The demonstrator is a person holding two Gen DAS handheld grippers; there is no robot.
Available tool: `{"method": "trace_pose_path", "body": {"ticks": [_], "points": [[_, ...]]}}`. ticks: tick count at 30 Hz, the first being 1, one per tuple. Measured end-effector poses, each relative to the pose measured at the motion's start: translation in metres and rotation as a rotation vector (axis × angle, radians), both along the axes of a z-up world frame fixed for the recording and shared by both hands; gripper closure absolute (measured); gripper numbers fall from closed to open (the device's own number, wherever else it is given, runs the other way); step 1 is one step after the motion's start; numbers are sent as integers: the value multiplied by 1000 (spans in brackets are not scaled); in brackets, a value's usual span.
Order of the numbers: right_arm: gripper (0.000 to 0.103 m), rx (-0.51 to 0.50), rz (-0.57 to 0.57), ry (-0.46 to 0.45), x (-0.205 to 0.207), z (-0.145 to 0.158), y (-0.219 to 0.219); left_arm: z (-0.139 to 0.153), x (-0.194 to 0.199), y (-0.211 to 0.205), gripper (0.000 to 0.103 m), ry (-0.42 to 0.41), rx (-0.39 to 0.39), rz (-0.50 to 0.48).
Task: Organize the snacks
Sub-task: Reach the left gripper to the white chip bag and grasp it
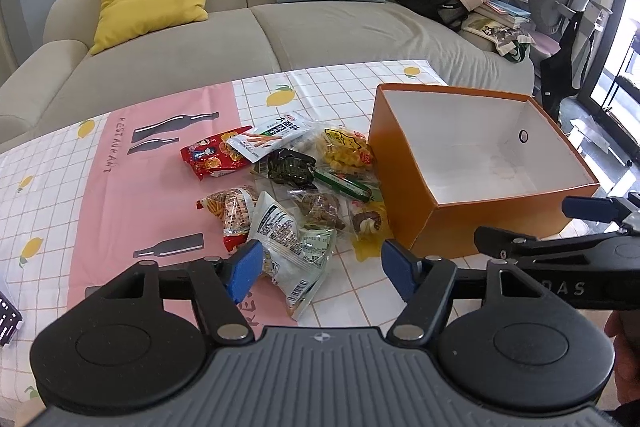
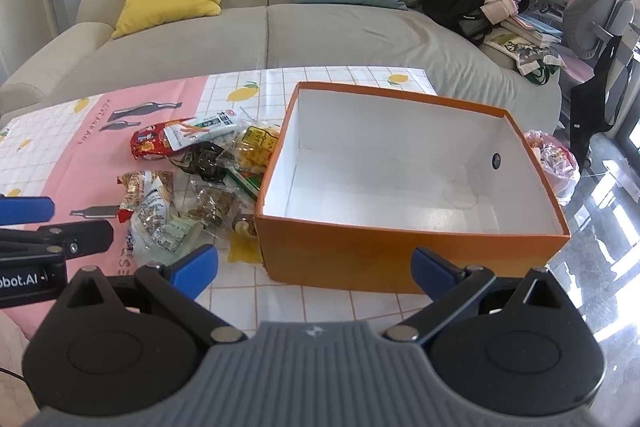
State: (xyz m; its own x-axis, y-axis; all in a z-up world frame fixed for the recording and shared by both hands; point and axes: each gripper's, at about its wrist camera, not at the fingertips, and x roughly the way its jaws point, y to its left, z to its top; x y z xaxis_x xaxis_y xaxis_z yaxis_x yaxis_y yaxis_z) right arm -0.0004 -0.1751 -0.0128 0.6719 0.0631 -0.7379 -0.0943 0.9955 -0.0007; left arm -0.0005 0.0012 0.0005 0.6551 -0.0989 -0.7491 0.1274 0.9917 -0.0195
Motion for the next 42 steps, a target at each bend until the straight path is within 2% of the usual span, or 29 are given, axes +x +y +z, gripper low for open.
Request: {"method": "trace_pose_path", "body": {"ticks": [3,5,6,7,8,10,13,14,17,23,25,28,30,32,34,42], "points": [[3,39,21,-20,3,4,-1,3,3,8,34,-6,-4,12],[3,57,42,-37,5,6,0,6,7,16,51,-5,-21,19],[5,65,61,-48,7,8,2,7,9,20,57,-1,-37,14],[11,65,79,-55,7,8,6,7,12,24,64,7,-57,8],[16,62,95,-59,9,9,9,7,15,28,64,18,-73,12],[30,48,140,-68,13,9,20,7,20,36,62,28,-91,36],[39,58,204,-82,18,7,35,4,30,44,40,52,-88,40],[39,65,224,-80,21,6,41,3,31,46,39,58,-89,36],[50,75,260,-66,35,0,55,-4,41,55,39,95,-118,29],[52,85,324,-20,67,-15,74,-25,64,72,35,179,-183,104],[59,63,341,-11,73,-21,81,-33,74,76,35,211,-190,118],[59,37,354,5,82,-34,87,-46,85,83,35,262,-200,156],[60,19,365,4,86,-42,91,-54,89,89,34,288,-235,191],[60,-2,387,4,90,-49,96,-62,91,97,26,312,-303,236],[60,-20,412,7,93,-57,101,-71,92,102,26,336,-368,281],[60,-111,459,9,102,-90,116,-98,107,94,25,428,-428,364]]}}
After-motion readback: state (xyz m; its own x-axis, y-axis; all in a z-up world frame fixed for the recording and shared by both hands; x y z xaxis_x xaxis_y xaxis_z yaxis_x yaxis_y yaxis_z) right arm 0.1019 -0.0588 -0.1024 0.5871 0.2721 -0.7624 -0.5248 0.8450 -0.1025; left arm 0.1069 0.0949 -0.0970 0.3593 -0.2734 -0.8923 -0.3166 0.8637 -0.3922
